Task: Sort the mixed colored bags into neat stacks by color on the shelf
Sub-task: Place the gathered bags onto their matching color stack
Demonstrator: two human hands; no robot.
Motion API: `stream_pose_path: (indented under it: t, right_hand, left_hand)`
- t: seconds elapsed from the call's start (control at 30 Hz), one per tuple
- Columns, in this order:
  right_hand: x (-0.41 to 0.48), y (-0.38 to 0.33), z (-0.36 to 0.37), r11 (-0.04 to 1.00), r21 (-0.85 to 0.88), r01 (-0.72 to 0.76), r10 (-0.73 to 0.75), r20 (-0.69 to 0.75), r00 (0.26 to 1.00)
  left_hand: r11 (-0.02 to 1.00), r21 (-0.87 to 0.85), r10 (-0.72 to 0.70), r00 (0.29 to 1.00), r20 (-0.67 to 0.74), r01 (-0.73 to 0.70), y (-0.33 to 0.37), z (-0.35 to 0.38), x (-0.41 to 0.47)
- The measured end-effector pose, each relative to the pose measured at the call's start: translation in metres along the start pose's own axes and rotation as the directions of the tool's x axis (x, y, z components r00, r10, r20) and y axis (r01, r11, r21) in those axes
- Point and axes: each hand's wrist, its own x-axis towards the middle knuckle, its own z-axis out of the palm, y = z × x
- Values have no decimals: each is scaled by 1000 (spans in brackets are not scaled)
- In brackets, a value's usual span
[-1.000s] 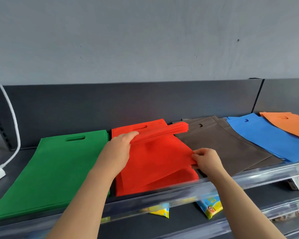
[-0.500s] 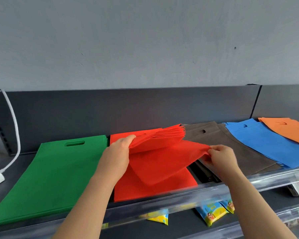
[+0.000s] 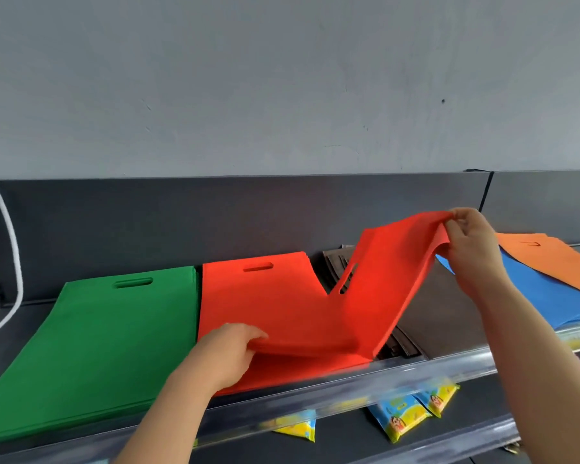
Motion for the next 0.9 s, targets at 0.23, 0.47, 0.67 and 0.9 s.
stream_pose_path:
  t: [0.23,0.47,0.67,0.9]
  right_hand:
    - [11,-18,0,994,14,106,-106,-14,994]
    - [32,-43,-27,967,170,191,-171,-124,977]
    - [27,-41,-32,939,267,217,-179,-159,971]
    - [9,11,-4,986,161,52,-64,71,995]
  left_hand:
    - [982,23,-186,936,299,188,22,-15,7]
    - [956,-292,-22,998,61,39,80,-4,33]
    - [51,-966,89,963,256,252,162,6,51]
    - [34,-999,-398,917,-13,0,95,-10,68]
